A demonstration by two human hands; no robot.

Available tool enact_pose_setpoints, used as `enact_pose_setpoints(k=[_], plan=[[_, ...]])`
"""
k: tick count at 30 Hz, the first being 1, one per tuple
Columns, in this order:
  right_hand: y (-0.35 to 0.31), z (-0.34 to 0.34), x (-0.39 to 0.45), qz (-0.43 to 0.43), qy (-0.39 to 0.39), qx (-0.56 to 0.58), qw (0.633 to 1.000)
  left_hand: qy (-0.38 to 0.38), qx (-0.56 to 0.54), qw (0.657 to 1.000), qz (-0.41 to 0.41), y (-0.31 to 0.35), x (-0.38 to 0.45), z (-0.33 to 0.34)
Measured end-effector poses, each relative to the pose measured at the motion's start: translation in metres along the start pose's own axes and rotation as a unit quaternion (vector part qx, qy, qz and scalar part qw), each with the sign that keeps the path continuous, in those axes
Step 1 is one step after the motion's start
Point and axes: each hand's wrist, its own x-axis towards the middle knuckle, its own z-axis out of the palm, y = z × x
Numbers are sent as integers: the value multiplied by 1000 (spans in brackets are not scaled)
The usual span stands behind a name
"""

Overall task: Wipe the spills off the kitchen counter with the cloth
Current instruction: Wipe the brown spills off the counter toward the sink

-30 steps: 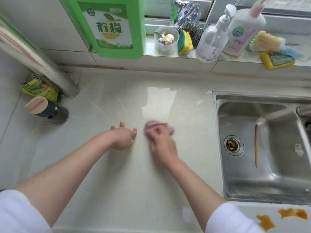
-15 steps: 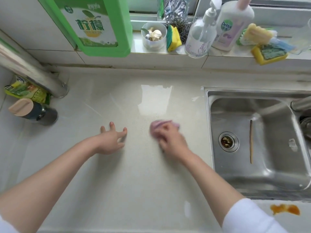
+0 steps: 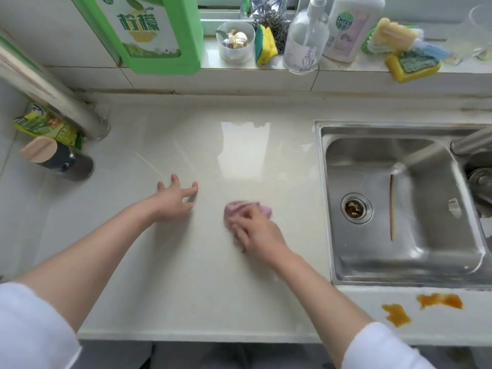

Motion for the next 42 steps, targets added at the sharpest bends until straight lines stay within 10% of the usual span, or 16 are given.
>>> enact_pose_setpoints(k=[4, 10, 18, 24, 32, 38, 42], plan=[[1, 4, -89, -34, -64, -42, 996, 66, 7, 998, -5, 3, -7, 13], [24, -20, -66, 199, 167, -137, 956, 149, 21, 986, 71, 23, -55, 80], [-24, 58, -156, -85, 27, -135, 987, 112, 95, 982, 118, 33, -91, 131], [27, 11, -159, 217, 204, -159, 941, -1, 103, 990, 92, 40, -112, 144], [28, 40, -216, -1, 116, -93, 989, -2, 153, 985, 74, 62, -126, 128], [118, -35, -240, 396, 293, -91, 865, 64, 116, 986, 100, 83, -110, 151], [57, 15, -215, 220, 203, -64, 952, 106, 78, 977, 167, 137, -111, 160]])
